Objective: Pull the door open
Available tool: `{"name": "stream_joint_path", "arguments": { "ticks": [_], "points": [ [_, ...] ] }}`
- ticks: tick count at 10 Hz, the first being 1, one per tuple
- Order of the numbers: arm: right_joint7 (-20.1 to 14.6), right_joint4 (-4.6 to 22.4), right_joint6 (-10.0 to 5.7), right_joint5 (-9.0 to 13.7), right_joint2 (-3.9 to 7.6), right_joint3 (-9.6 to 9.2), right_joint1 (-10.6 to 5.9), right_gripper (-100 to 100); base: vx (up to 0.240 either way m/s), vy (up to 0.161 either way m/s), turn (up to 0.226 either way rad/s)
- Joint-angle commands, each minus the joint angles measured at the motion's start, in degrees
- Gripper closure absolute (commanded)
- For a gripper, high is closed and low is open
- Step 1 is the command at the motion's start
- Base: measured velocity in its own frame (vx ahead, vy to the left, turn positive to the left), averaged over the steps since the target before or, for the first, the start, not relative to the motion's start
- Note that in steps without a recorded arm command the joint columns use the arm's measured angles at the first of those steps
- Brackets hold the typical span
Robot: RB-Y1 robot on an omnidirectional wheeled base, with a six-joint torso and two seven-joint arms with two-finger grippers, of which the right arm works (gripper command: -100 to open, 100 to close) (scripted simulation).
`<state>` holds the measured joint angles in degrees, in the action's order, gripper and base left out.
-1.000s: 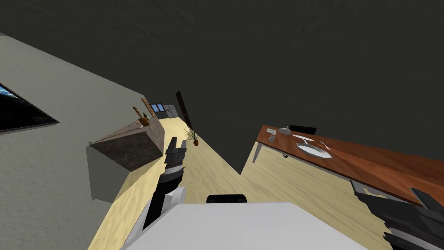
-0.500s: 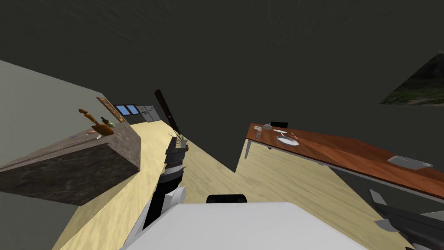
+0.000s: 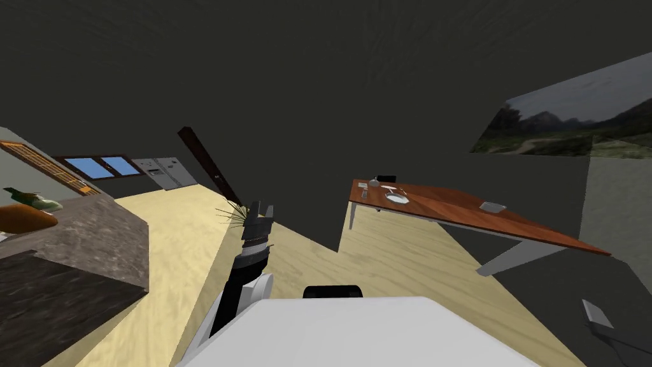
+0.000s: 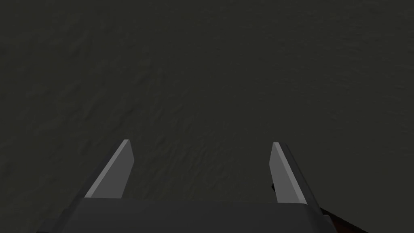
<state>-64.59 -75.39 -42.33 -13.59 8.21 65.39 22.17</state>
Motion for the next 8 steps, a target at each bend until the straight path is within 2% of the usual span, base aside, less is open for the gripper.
{"name": "stream_joint_path", "arguments": {
  "ticks": [1, 8],
  "points": [
    [-1.4, 1.6, -0.32, -0.3, 0.13, 1.65, -0.64, -100, 0.015, 0.007, -0.366],
    [-7.2, 7.6, -1.3, -1.6, 0.33, 8.7, -2.89, -100, 0.013, 0.008, -0.352]
  ]
}}
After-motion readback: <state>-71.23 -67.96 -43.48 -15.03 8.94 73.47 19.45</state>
